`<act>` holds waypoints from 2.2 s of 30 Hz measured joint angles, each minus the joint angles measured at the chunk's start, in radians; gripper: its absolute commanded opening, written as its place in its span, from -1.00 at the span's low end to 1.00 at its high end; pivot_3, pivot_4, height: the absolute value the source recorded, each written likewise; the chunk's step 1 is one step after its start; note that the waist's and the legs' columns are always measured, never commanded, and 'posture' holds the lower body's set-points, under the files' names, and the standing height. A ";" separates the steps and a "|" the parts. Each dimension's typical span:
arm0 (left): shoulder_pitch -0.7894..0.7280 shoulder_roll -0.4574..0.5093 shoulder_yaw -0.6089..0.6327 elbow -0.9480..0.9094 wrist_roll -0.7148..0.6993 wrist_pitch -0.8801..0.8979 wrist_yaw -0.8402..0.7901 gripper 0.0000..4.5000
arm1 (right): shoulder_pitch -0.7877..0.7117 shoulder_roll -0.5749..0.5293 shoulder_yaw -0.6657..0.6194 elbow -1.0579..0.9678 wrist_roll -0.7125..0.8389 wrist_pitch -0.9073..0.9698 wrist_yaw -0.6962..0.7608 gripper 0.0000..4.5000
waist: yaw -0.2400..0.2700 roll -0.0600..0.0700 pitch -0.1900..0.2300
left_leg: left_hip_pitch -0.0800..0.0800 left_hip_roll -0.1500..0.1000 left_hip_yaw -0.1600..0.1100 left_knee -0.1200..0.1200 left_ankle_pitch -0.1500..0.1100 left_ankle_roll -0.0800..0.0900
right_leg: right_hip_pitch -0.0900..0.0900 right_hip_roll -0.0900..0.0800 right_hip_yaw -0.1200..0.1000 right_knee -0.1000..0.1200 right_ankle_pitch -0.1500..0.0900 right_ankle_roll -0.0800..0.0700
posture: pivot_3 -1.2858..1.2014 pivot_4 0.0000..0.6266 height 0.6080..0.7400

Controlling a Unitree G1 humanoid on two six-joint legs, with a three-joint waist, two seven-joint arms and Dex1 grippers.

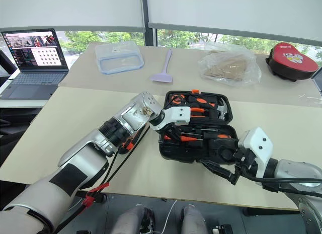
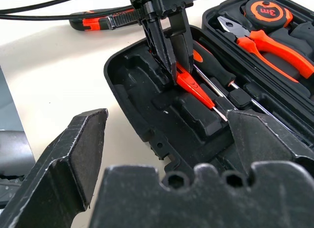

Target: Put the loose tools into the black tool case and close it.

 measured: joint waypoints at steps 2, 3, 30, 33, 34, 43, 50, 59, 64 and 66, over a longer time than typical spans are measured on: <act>0.000 0.000 0.001 0.000 0.001 -0.004 -0.001 -0.36 | -0.003 0.000 0.000 0.000 0.000 0.000 -0.004 1.00 | 0.000 0.000 0.000 | 0.000 0.000 0.000 0.000 0.000 0.000 | 0.000 0.000 0.000 0.000 0.000 0.000 | 0.03 -0.52 0.86; 0.000 0.001 0.002 -0.001 0.002 -0.008 -0.001 -0.24 | -0.004 0.000 0.000 0.000 0.000 0.000 -0.004 1.00 | 0.000 0.000 0.000 | 0.000 0.000 0.000 0.000 0.000 0.000 | 0.000 0.000 0.000 0.000 0.000 0.000 | 0.03 -0.52 0.86; 0.287 0.019 0.252 -0.132 -0.101 -0.208 0.118 -0.96 | -0.046 -0.005 0.011 0.021 0.040 0.033 -0.003 1.00 | 0.004 0.000 0.000 | 0.001 -0.001 0.000 0.001 0.000 0.000 | 0.002 0.000 -0.001 0.000 0.000 0.000 | 0.03 -0.52 0.86; 0.297 0.020 0.234 -0.142 -0.075 -0.265 0.144 -0.96 | -0.046 -0.005 0.020 0.015 0.041 0.035 -0.006 1.00 | 0.008 0.000 0.000 | 0.001 -0.001 0.000 0.001 0.000 0.000 | 0.002 0.000 -0.001 0.000 0.000 0.000 | 0.03 -0.52 0.86; 0.302 0.020 0.230 -0.144 -0.066 -0.281 0.151 -0.96 | -0.045 -0.004 0.024 0.011 0.041 0.037 -0.008 1.00 | 0.008 0.000 0.000 | 0.001 -0.001 0.000 0.001 0.000 0.000 | 0.002 -0.001 -0.001 0.000 0.000 0.000 | 0.03 -0.52 0.86; 0.337 0.039 0.233 -0.189 -0.072 -0.274 0.122 -0.96 | -0.041 -0.002 0.028 -0.010 0.071 0.055 -0.027 1.00 | 0.005 0.000 -0.001 | 0.002 0.000 0.000 0.001 0.000 0.000 | 0.003 -0.001 -0.001 0.000 0.000 -0.001 | 0.03 -0.52 0.86; 0.332 0.193 0.379 -0.394 -0.202 -0.017 0.089 -0.73 | -0.102 -0.006 0.041 0.026 0.071 0.055 -0.029 1.00 | -0.006 0.000 -0.001 | 0.001 0.001 0.000 0.000 0.000 0.000 | 0.000 0.000 -0.001 0.001 0.000 -0.001 | 0.03 -0.52 0.86; 0.621 0.644 0.626 -0.772 -0.373 0.349 0.070 0.66 | -0.159 -0.022 0.040 0.026 0.158 0.068 0.011 1.00 | -0.009 0.001 -0.001 | 0.005 0.000 0.000 -0.002 0.000 -0.001 | 0.003 0.000 0.000 0.000 0.000 0.000 | 0.03 -0.52 0.86; 0.715 0.724 0.645 -0.870 -0.374 0.456 0.157 0.98 | -0.200 -0.047 0.059 0.018 0.190 0.073 0.037 1.00 | 0.017 0.000 0.000 | 0.005 -0.001 -0.002 -0.002 0.000 -0.001 | 0.003 -0.001 0.000 -0.003 0.000 0.000 | 0.03 -0.52 0.86; 0.671 0.684 0.631 -0.910 -0.377 0.521 0.219 0.98 | -0.210 -0.051 0.081 0.016 0.195 0.073 0.044 1.00 | 0.027 0.000 0.000 | 0.003 -0.001 -0.003 -0.002 -0.001 -0.001 | 0.004 -0.001 0.000 -0.004 0.000 0.001 | 0.03 -0.52 0.86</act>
